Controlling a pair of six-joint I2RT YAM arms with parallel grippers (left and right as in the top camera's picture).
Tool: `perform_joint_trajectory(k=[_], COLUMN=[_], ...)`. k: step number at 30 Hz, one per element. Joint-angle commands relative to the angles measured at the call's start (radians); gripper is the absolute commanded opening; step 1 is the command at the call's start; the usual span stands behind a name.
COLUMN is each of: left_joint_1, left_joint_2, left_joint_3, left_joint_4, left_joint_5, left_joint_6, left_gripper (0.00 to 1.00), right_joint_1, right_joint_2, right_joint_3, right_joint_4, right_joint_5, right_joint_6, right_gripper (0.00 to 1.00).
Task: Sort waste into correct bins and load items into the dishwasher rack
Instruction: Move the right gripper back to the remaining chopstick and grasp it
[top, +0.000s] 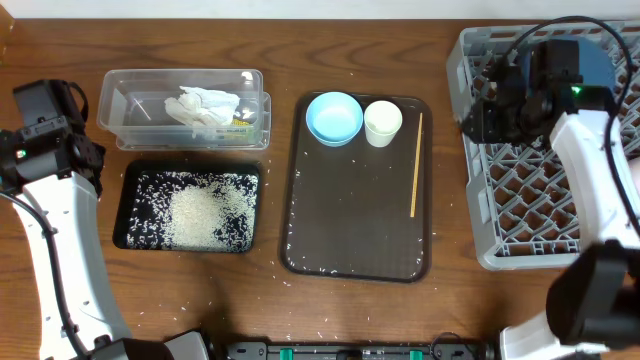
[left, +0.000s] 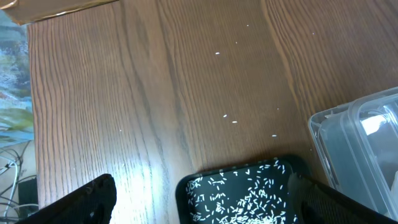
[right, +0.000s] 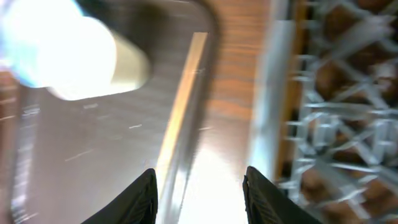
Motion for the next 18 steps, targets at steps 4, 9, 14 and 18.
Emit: perform_joint_trajectory(k=[4, 9, 14, 18], left_joint_1=[0.003, 0.003, 0.003, 0.003], left_joint_2=[0.003, 0.003, 0.003, 0.003], left_joint_3=[0.003, 0.003, 0.003, 0.003], left_joint_4=[-0.003, -0.003, -0.003, -0.003], left_joint_5=[-0.005, -0.005, -0.005, -0.005], left_joint_6=[0.013, 0.013, 0.013, 0.013], left_gripper=[0.91, 0.91, 0.91, 0.91], right_joint_1=[0.155, 0.296, 0.378, 0.405], right_joint_2=[-0.039, -0.001, 0.037, 0.079], right_joint_3=[-0.018, -0.127, -0.213, -0.231], right_joint_4=[-0.051, 0.068, 0.175, 0.201], right_joint_5=[0.078, 0.227, 0.362, 0.483], right_joint_6=[0.204, 0.362, 0.491, 0.518], right_gripper=[0.43, 0.42, 0.40, 0.40])
